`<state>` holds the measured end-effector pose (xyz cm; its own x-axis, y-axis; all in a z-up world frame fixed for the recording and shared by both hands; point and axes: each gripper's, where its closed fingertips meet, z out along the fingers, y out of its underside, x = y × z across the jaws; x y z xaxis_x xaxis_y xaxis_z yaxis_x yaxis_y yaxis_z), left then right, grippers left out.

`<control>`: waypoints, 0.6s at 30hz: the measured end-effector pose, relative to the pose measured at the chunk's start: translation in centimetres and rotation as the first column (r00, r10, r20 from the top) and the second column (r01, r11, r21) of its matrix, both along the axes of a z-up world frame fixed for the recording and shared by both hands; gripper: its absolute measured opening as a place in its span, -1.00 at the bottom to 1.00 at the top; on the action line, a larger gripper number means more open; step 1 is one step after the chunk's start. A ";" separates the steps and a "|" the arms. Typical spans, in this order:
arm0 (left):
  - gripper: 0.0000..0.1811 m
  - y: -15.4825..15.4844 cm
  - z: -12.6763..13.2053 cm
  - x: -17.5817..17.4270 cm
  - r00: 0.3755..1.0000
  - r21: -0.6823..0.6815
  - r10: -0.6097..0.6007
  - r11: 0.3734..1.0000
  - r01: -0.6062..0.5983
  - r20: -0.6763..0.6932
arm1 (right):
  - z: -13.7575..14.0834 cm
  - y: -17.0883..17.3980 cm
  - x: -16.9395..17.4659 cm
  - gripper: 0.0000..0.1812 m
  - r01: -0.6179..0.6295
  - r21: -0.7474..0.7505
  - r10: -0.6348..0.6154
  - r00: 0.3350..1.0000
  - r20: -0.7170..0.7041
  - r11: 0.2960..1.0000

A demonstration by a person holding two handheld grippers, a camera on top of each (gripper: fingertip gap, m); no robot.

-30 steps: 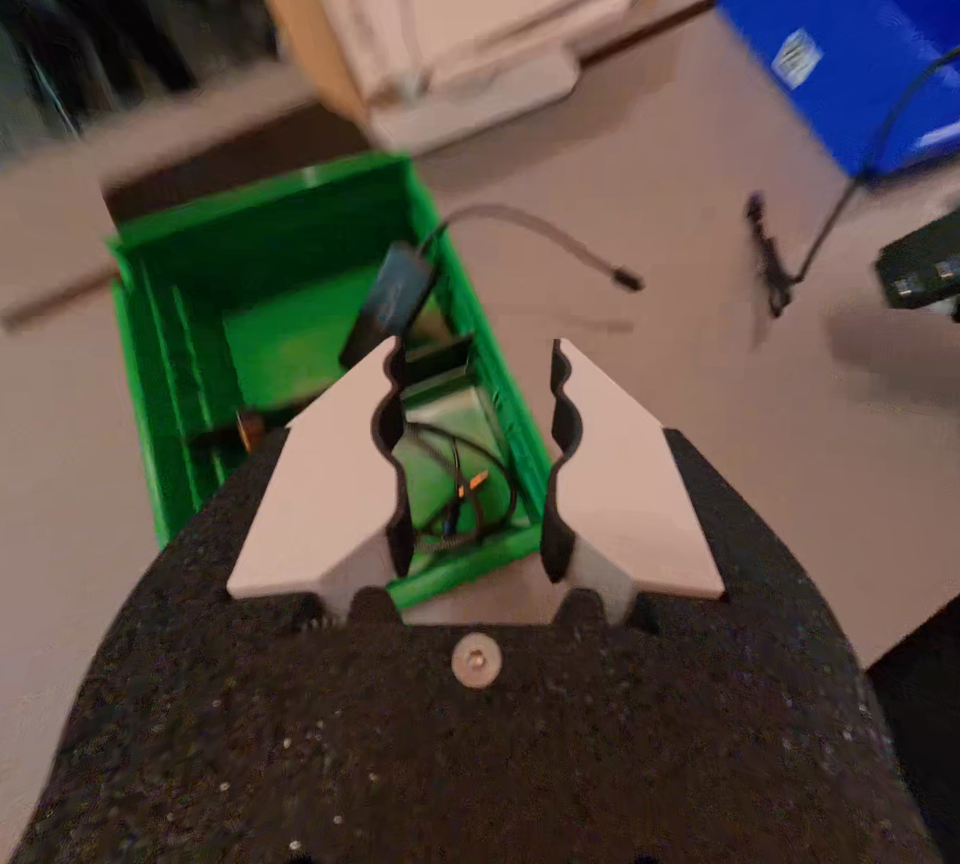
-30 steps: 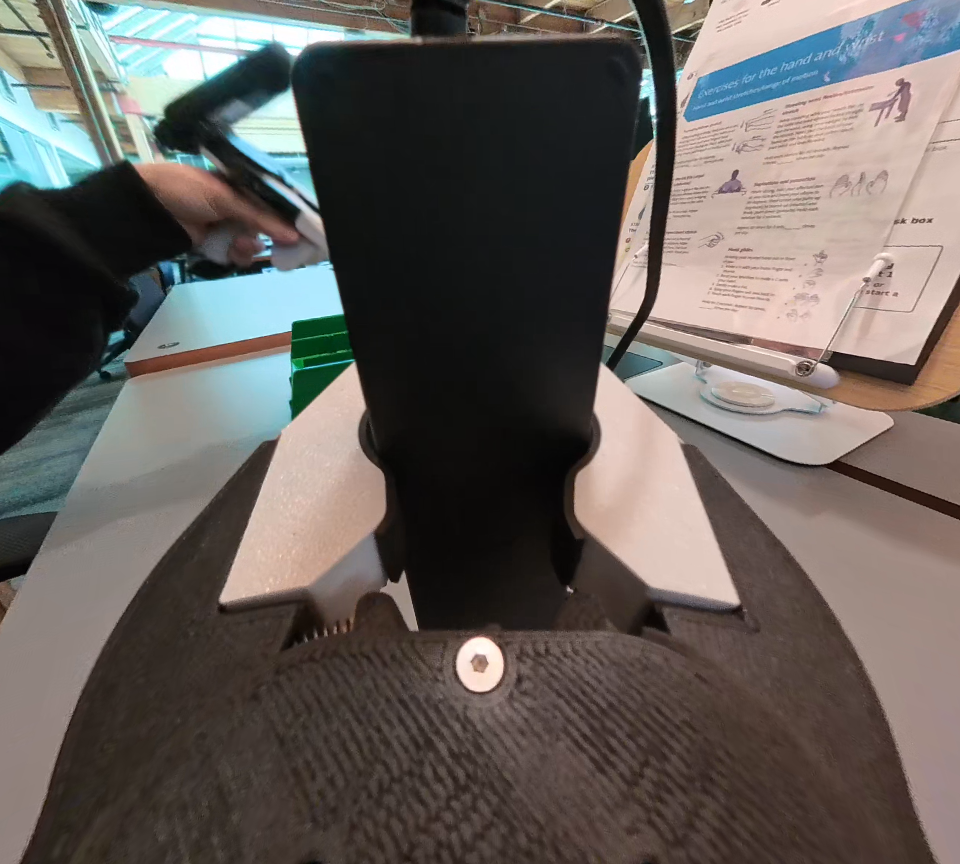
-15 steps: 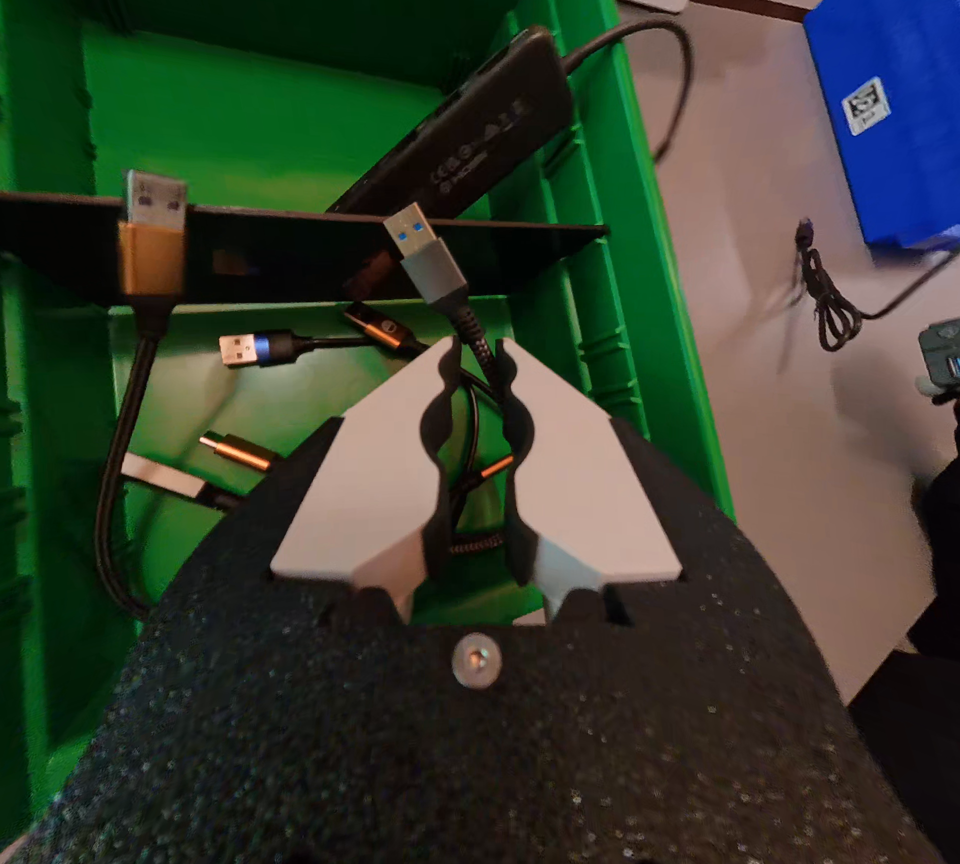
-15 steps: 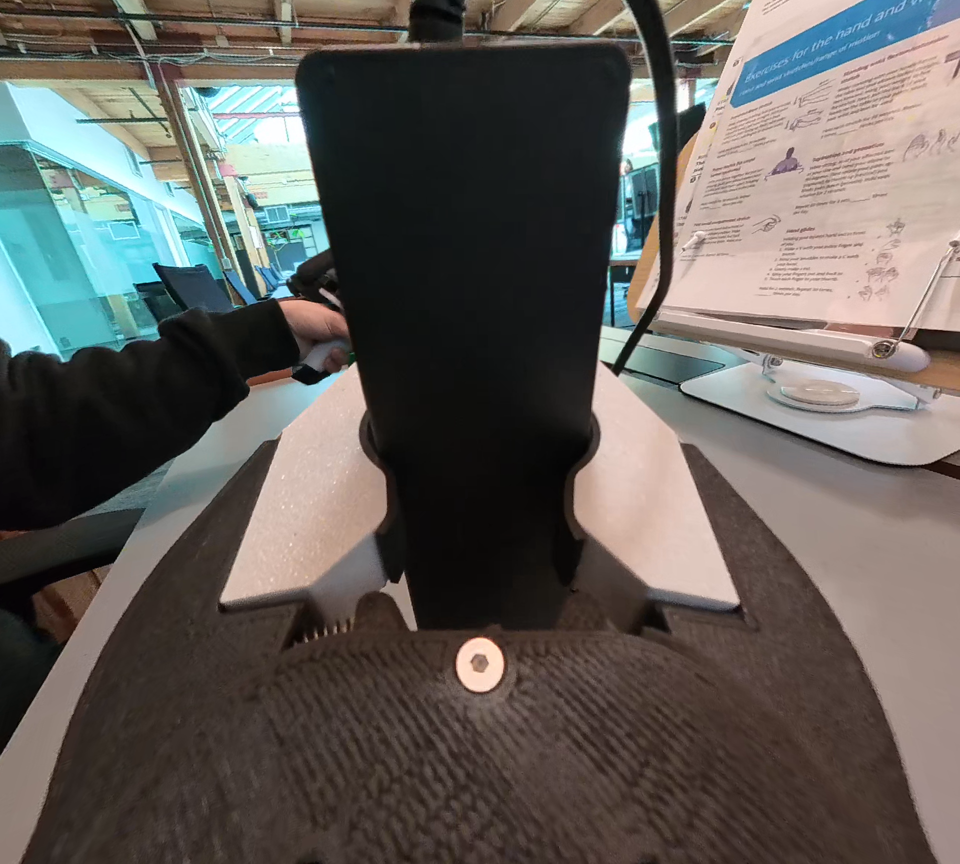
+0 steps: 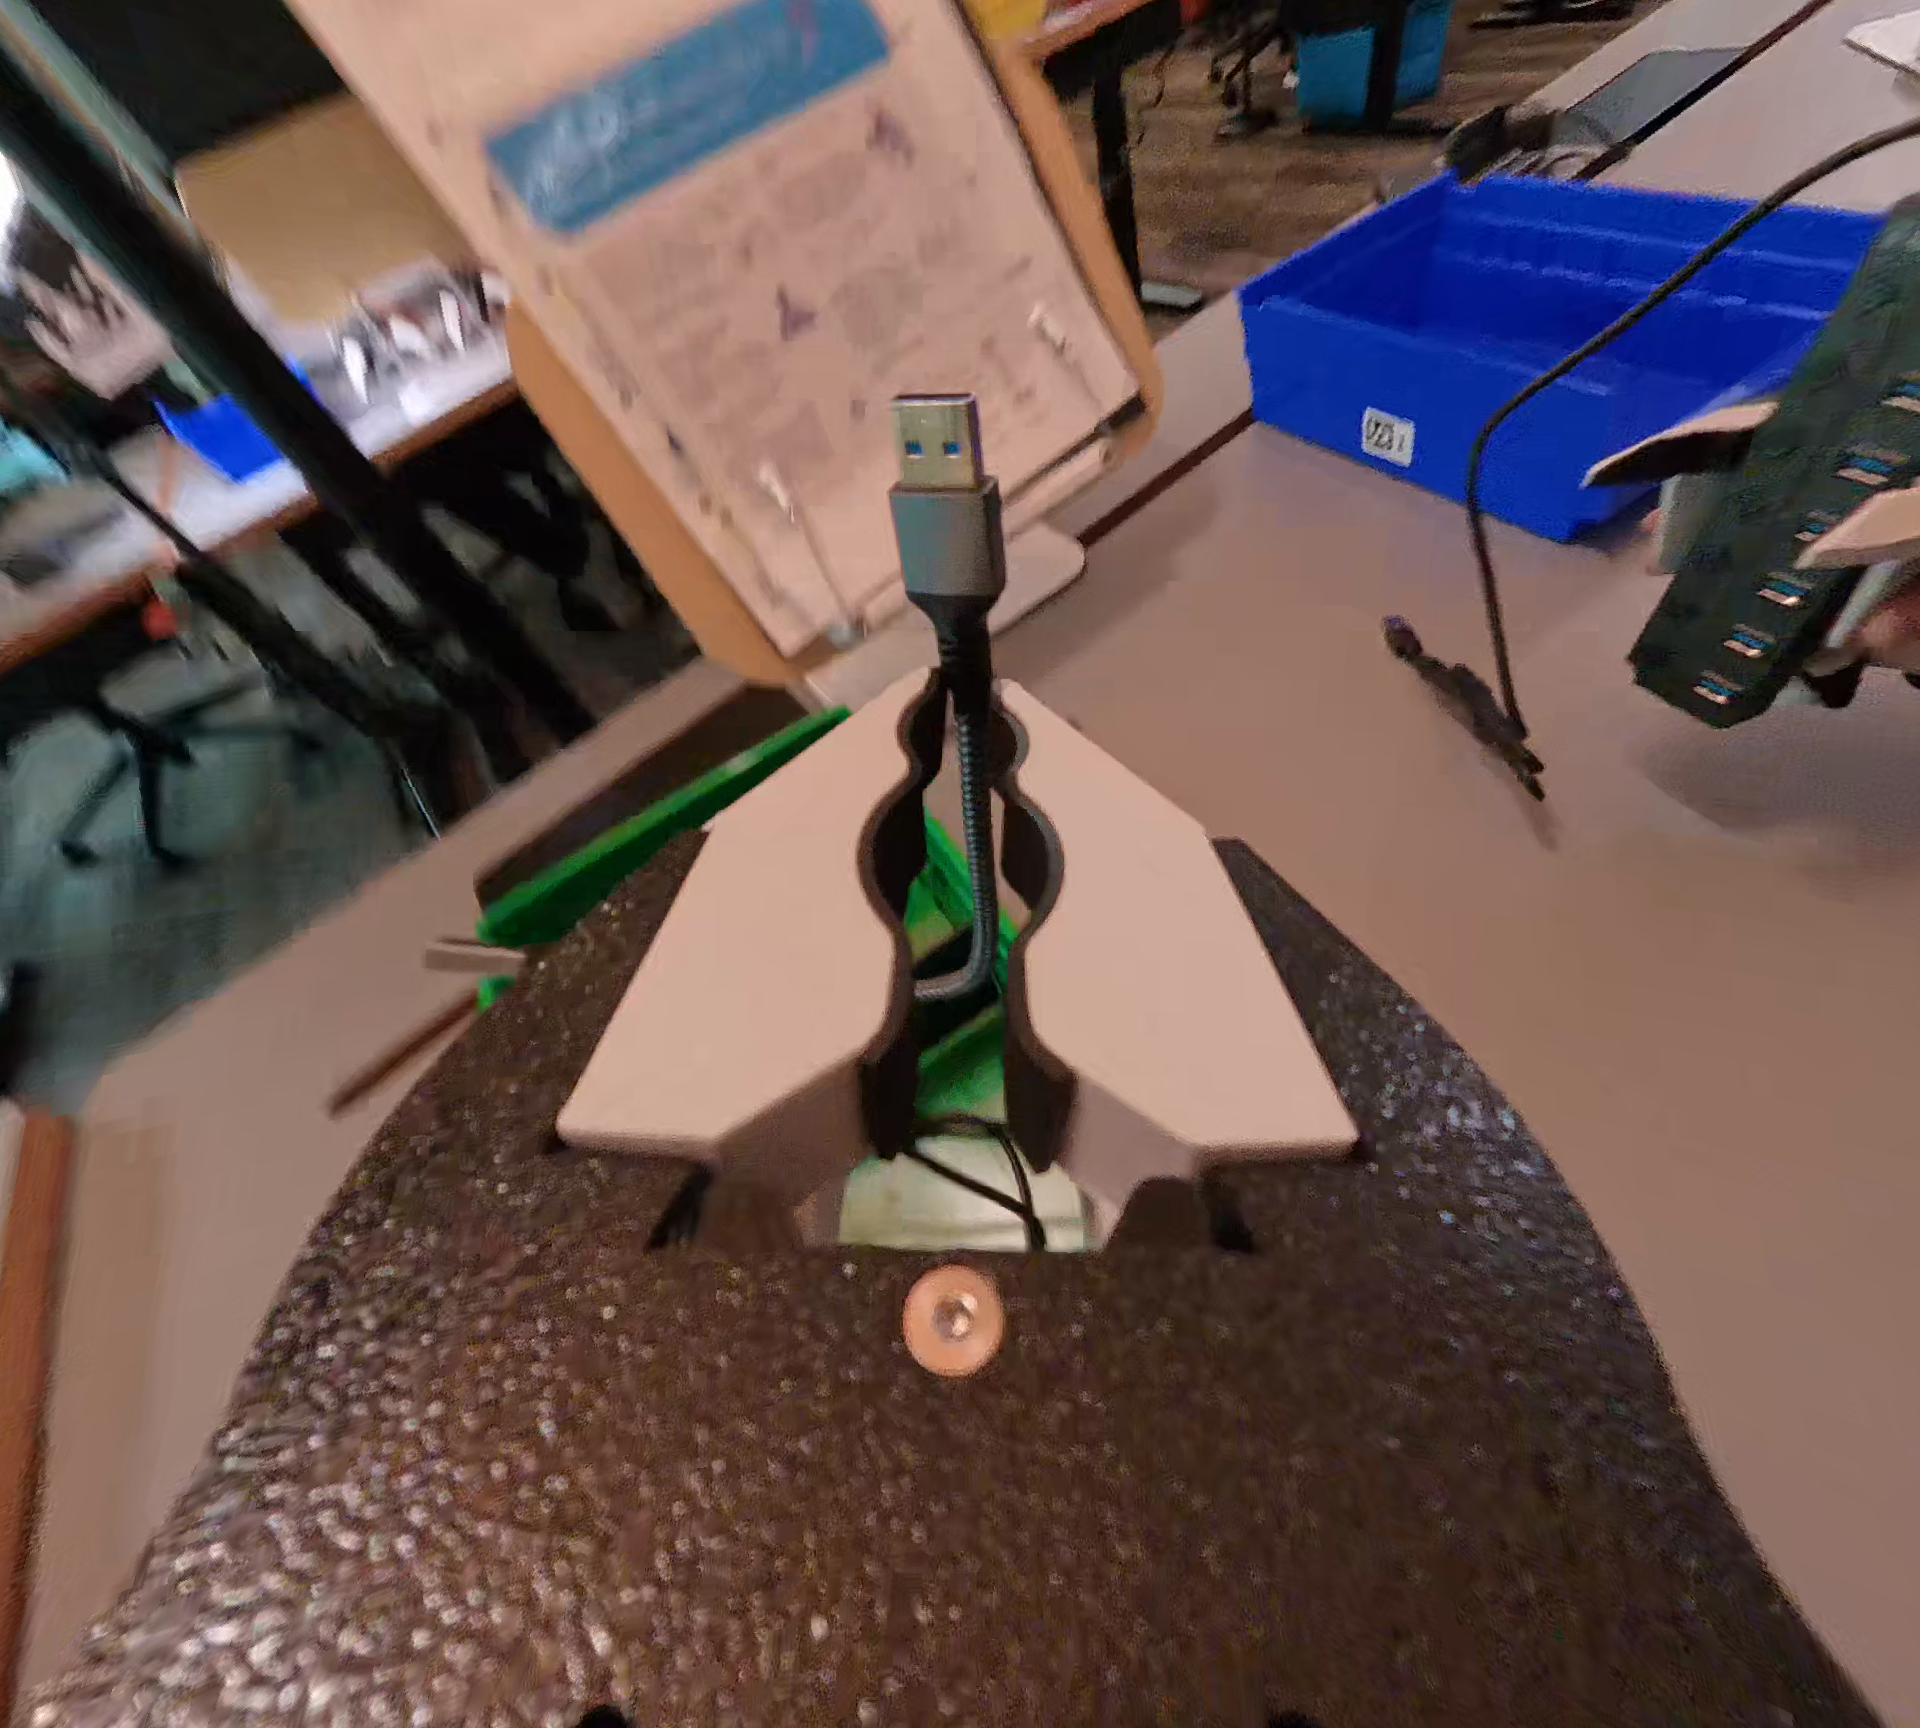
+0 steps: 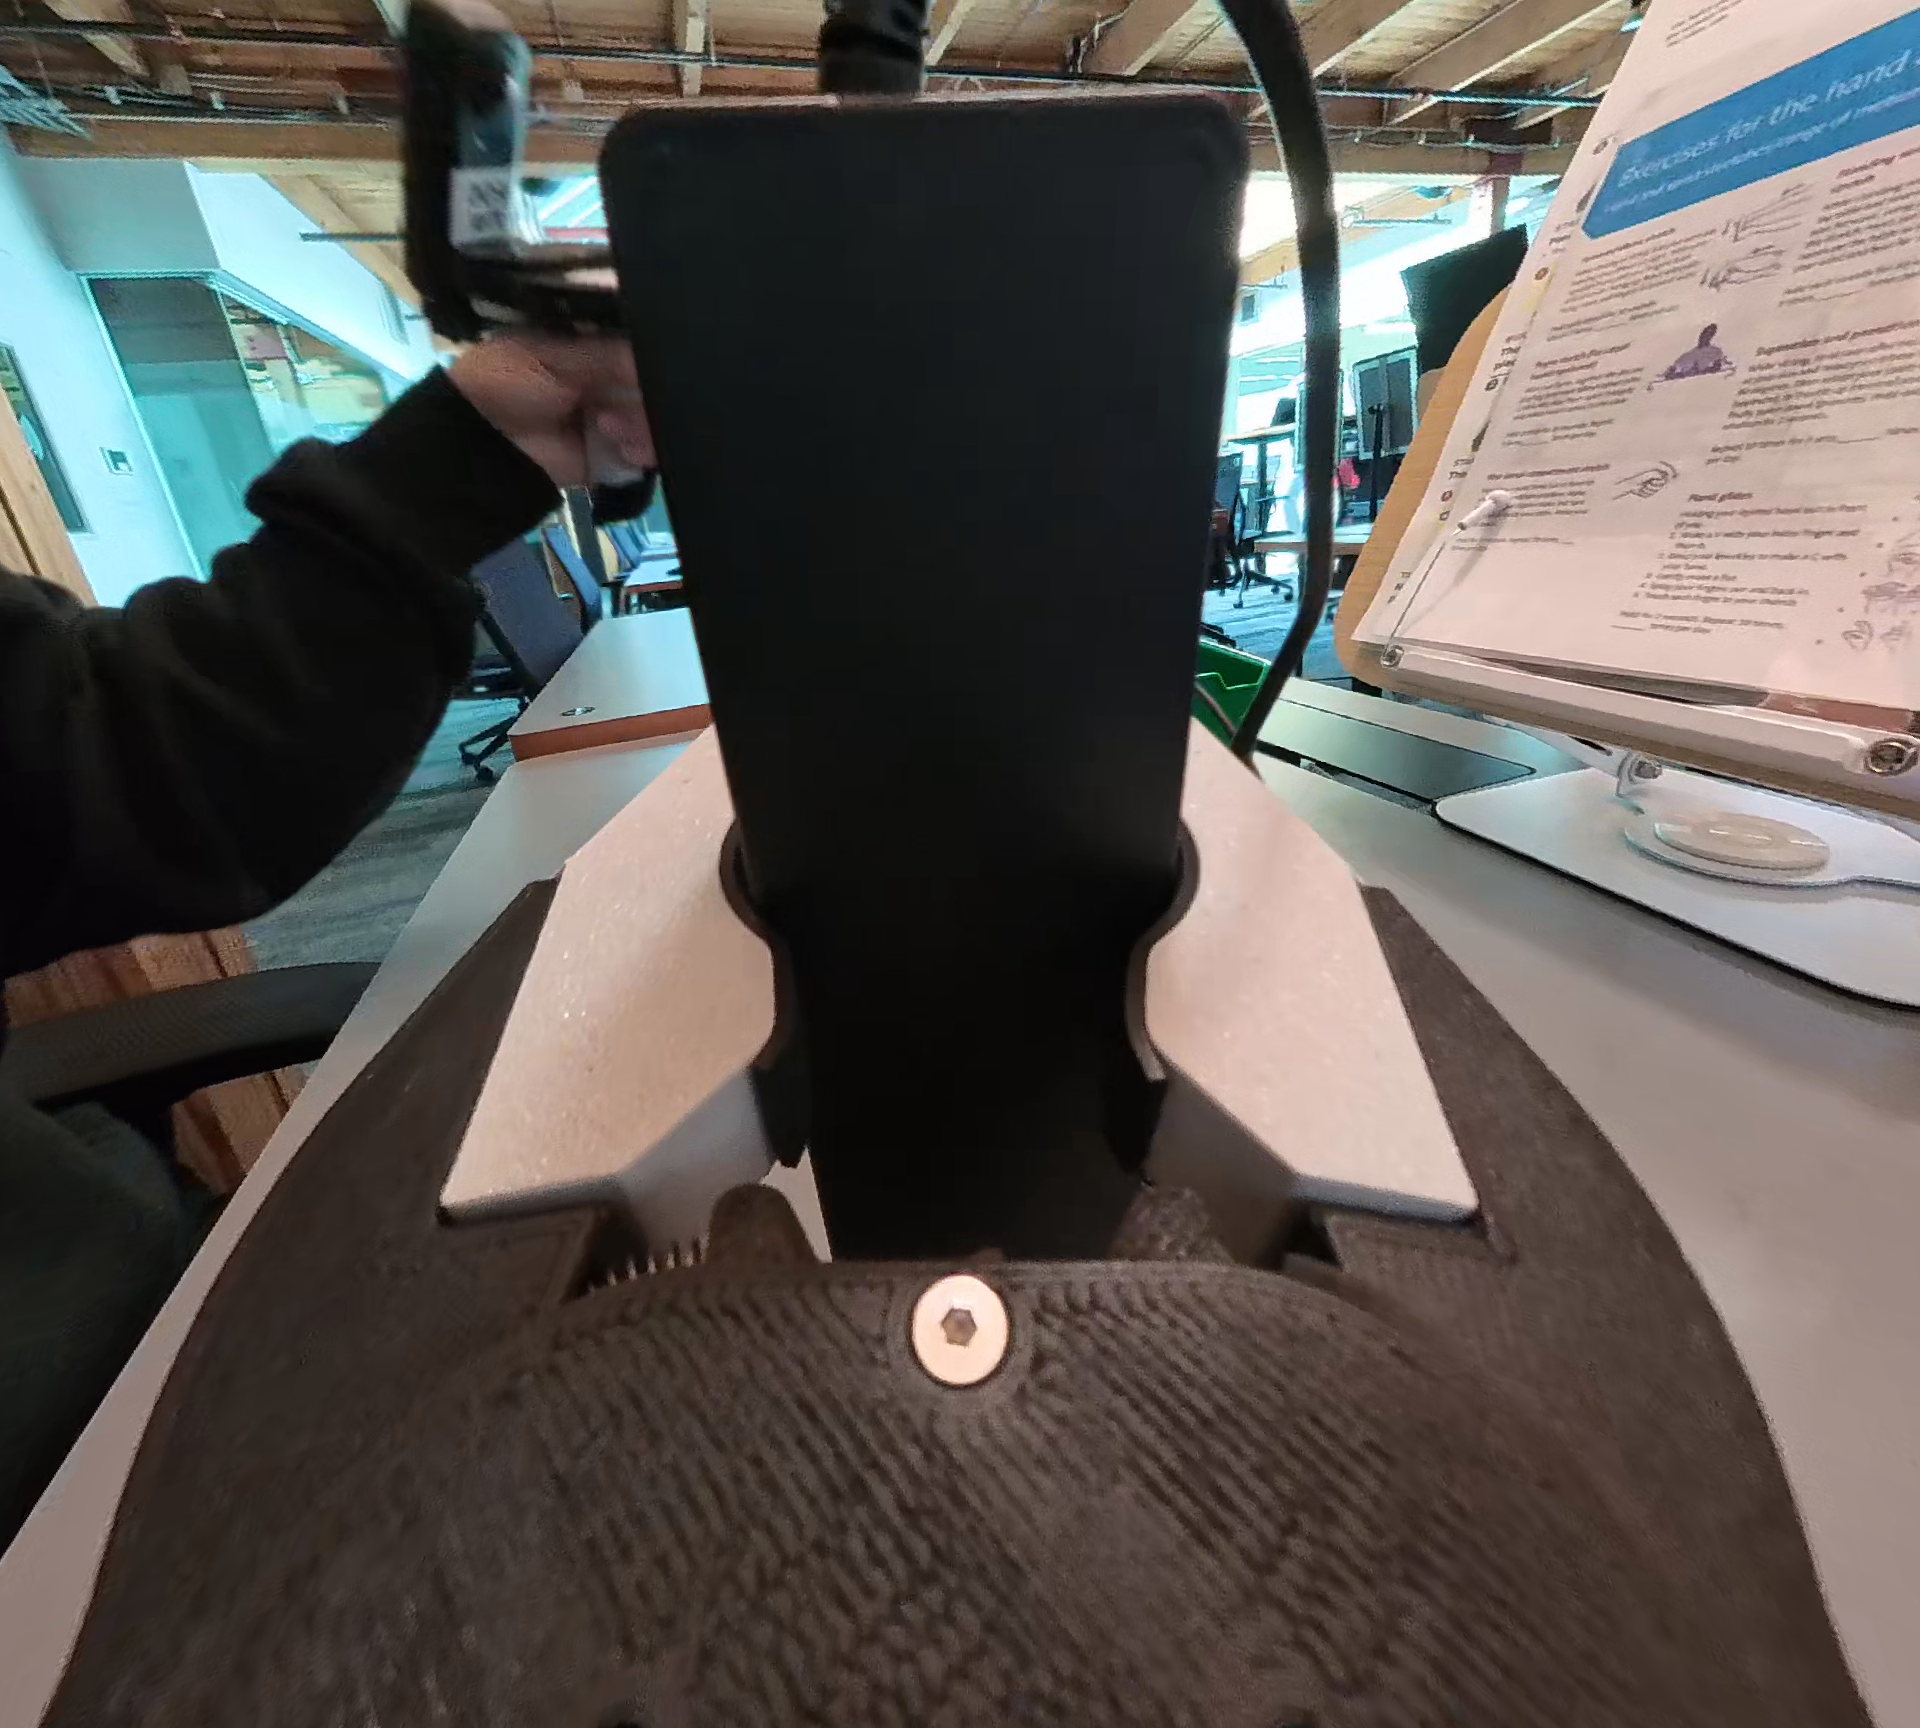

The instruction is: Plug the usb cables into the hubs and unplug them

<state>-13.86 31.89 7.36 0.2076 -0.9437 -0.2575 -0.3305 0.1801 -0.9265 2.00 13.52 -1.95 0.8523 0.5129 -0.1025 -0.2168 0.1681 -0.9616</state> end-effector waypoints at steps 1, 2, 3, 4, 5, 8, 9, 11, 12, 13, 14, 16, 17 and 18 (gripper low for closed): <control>-0.96 -1.0 1.6 0.3 1.000 0.053 -0.026 0.998 0.025 0.015 | 0.0 -0.1 0.1 -0.24 0.000 -0.002 0.000 1.000 -0.004 1.000; -0.96 -1.9 2.8 0.6 0.999 0.101 -0.051 0.994 0.049 0.017 | 0.0 -0.2 0.3 -0.24 0.000 -0.001 0.000 1.000 -0.011 1.000; -0.96 -2.8 3.8 0.9 0.998 0.140 -0.069 0.988 0.067 0.005 | 0.1 -0.3 0.5 -0.24 0.003 0.003 -0.003 1.000 -0.021 1.000; -0.95 -3.5 4.6 1.2 0.997 0.175 -0.081 0.981 0.081 -0.006 | 0.2 -0.5 0.6 -0.24 0.002 0.008 -0.002 1.000 -0.030 1.000; -0.95 -4.2 5.3 1.5 0.995 0.199 -0.094 0.975 0.095 -0.013 | 0.3 -0.6 0.7 -0.24 -0.003 0.012 0.003 0.999 -0.037 1.000; -0.96 -6.3 6.3 2.8 0.987 0.199 -0.160 0.967 0.161 -0.023 | 0.7 -0.9 0.8 -0.24 0.001 0.025 -0.001 0.999 -0.037 1.000; -0.95 -7.1 6.5 3.2 0.981 0.190 -0.191 0.963 0.191 -0.018 | 0.8 -0.9 0.9 -0.24 0.007 0.029 -0.006 0.999 -0.031 1.000; -0.95 -9.4 6.5 4.2 0.954 0.112 -0.299 0.949 0.295 0.021 | 0.9 -1.0 1.1 -0.24 0.016 0.036 -0.015 1.000 -0.023 0.999; -0.95 -11.0 6.5 4.8 0.925 0.043 -0.374 0.927 0.372 0.066 | 1.0 -1.2 1.3 -0.25 0.023 0.042 -0.021 0.999 -0.026 0.999; -0.95 -12.7 6.3 5.3 0.884 -0.040 -0.454 0.887 0.460 0.116 | 1.3 -1.4 1.5 -0.25 0.024 0.054 -0.022 0.999 -0.033 0.998; -0.95 -14.3 5.9 5.8 0.836 -0.128 -0.522 0.830 0.543 0.169 | 1.6 -1.7 1.7 -0.25 0.021 0.070 -0.018 0.999 -0.046 0.997; -0.96 -17.1 4.0 6.7 0.738 -0.295 -0.620 0.676 0.675 0.266 | 2.5 -2.5 2.2 -0.25 0.011 0.115 -0.001 0.997 -0.082 0.993; -0.96 -18.4 2.6 7.0 0.688 -0.374 -0.659 0.582 0.722 0.304 | 2.9 -2.9 2.4 -0.24 0.004 0.137 0.010 0.995 -0.100 0.991; -0.96 -19.5 1.1 7.4 0.647 -0.451 -0.682 0.485 0.749 0.342 | 3.2 -3.2 2.6 -0.25 -0.004 0.156 0.022 0.993 -0.117 0.988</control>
